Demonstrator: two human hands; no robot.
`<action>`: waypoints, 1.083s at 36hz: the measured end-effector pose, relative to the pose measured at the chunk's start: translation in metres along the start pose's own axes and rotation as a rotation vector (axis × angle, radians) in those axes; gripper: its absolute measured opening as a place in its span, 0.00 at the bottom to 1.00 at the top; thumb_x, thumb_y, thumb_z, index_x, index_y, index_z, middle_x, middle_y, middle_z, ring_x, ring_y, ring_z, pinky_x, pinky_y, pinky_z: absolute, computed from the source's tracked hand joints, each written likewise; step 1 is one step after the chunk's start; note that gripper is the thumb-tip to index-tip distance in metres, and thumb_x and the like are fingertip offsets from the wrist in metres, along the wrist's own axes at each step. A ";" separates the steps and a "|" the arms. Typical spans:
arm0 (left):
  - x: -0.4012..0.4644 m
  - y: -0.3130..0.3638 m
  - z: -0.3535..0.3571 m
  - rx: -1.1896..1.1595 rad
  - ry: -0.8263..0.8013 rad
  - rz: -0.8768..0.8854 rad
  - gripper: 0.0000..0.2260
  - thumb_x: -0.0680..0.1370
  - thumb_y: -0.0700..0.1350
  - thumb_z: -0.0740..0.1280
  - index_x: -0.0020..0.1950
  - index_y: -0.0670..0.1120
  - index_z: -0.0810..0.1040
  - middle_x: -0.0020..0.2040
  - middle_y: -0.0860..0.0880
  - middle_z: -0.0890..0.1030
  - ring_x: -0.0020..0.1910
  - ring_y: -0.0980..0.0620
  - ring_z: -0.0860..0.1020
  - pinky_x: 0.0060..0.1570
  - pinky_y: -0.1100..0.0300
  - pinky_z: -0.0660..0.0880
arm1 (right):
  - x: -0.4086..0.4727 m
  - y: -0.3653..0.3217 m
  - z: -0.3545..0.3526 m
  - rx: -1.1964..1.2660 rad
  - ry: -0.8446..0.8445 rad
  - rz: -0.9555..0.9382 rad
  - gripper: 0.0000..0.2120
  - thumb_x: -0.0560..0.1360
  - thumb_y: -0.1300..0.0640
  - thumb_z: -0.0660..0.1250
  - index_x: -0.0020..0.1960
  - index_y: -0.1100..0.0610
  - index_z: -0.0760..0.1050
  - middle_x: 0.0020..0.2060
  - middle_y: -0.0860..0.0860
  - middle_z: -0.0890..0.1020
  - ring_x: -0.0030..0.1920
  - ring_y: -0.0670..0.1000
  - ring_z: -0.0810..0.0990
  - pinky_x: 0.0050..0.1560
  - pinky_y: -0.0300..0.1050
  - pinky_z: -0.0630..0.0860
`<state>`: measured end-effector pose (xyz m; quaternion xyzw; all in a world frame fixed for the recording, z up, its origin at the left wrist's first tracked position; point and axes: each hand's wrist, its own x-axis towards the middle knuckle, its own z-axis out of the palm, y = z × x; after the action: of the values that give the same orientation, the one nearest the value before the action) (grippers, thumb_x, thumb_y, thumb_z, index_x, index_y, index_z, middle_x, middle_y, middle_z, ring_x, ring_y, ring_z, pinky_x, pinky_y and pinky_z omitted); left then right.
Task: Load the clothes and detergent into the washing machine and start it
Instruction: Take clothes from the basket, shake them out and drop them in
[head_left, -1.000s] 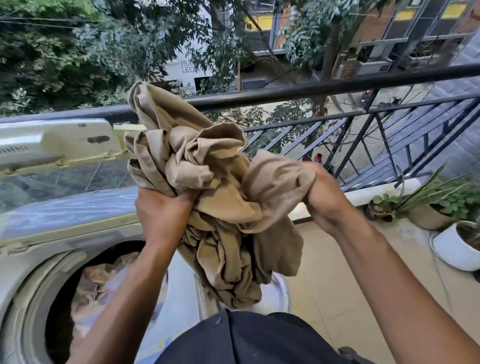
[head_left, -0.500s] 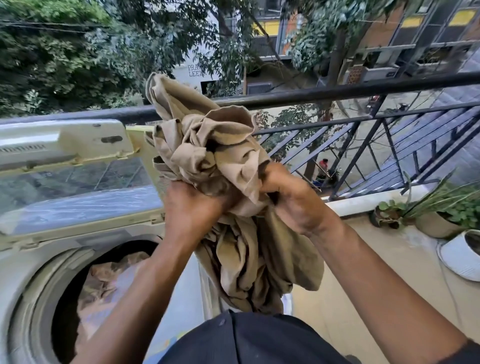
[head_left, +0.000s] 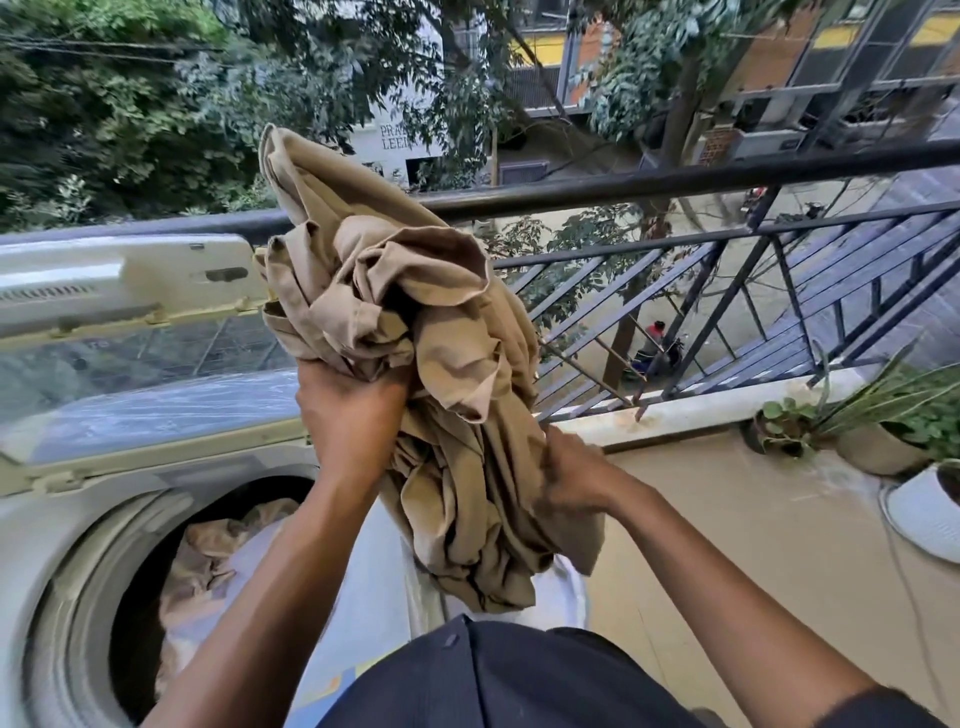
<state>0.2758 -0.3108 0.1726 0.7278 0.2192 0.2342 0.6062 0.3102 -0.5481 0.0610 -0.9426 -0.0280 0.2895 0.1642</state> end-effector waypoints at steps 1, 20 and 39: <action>0.001 0.000 0.000 -0.006 0.001 -0.003 0.25 0.63 0.56 0.78 0.58 0.55 0.82 0.51 0.57 0.86 0.52 0.54 0.84 0.56 0.49 0.83 | 0.013 0.009 0.014 -0.038 -0.045 0.029 0.55 0.53 0.35 0.71 0.77 0.46 0.55 0.71 0.55 0.71 0.71 0.64 0.71 0.67 0.62 0.74; -0.025 -0.039 0.000 0.246 -0.222 -0.028 0.21 0.71 0.51 0.78 0.62 0.53 0.82 0.50 0.56 0.84 0.58 0.45 0.83 0.53 0.53 0.79 | -0.052 -0.022 -0.094 0.839 0.580 -0.104 0.10 0.70 0.64 0.57 0.37 0.62 0.77 0.31 0.52 0.79 0.34 0.50 0.74 0.37 0.46 0.68; -0.021 -0.017 0.001 0.059 -0.629 0.173 0.21 0.68 0.52 0.80 0.59 0.57 0.81 0.54 0.67 0.85 0.57 0.69 0.81 0.55 0.70 0.77 | -0.101 -0.099 -0.076 1.094 0.048 -0.757 0.26 0.79 0.59 0.58 0.76 0.55 0.72 0.74 0.49 0.74 0.76 0.49 0.70 0.79 0.55 0.63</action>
<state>0.2592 -0.3209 0.1543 0.7975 -0.0345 0.0421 0.6008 0.2727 -0.4919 0.2071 -0.6546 -0.2022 0.1633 0.7099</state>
